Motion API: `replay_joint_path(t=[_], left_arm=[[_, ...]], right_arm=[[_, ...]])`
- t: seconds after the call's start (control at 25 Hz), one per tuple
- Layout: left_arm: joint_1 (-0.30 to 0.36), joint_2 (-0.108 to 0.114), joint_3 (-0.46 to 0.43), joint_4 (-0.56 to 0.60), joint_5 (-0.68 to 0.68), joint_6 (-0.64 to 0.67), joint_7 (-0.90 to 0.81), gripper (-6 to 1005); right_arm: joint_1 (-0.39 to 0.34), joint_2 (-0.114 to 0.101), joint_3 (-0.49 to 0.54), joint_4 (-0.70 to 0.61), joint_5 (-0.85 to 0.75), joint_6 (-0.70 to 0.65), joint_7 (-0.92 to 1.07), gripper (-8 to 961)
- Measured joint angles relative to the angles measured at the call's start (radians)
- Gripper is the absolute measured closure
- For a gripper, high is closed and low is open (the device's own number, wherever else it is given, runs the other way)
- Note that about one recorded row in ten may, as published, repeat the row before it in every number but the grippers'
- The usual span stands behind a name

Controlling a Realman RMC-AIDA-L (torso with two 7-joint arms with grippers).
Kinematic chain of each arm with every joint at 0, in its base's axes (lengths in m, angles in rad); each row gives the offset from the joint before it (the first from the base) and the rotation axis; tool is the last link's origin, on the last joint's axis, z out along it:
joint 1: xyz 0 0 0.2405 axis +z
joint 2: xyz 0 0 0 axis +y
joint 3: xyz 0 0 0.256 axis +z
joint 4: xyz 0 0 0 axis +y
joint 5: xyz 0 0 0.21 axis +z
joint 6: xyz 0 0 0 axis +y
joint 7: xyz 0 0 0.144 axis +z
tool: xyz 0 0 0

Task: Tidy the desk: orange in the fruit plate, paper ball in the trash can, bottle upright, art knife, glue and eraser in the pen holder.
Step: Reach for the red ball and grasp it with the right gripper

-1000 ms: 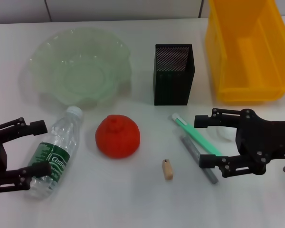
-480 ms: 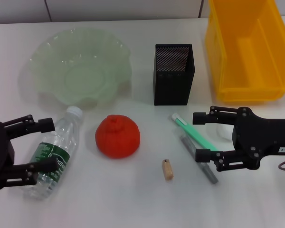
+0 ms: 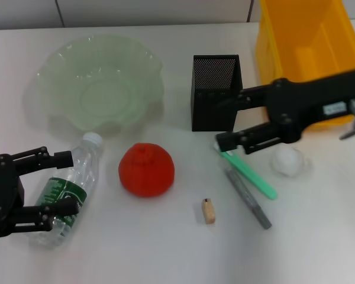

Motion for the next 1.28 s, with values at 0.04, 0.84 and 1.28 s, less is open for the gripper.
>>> replay_joint_path(t=[0.04, 0.84, 1.28], left_arm=[[0.002, 0.0, 0.0, 0.002, 0.0, 0.001, 0.0, 158], [0.022, 0.009, -0.002, -0.006, 0.009, -0.009, 0.005, 161], [0.009, -0.007, -0.05, -0.007, 0.076, -0.016, 0.011, 163]], right_arm=[[0.017, 0.001, -0.049, -0.049, -0.03, 0.016, 0.061, 128], [0.329, 0.011, -0.727, 0.026, -0.312, 0.454, 0.524, 130], [0.433, 0.012, -0.877, 0.233, -0.218, 0.627, 0.52, 273]])
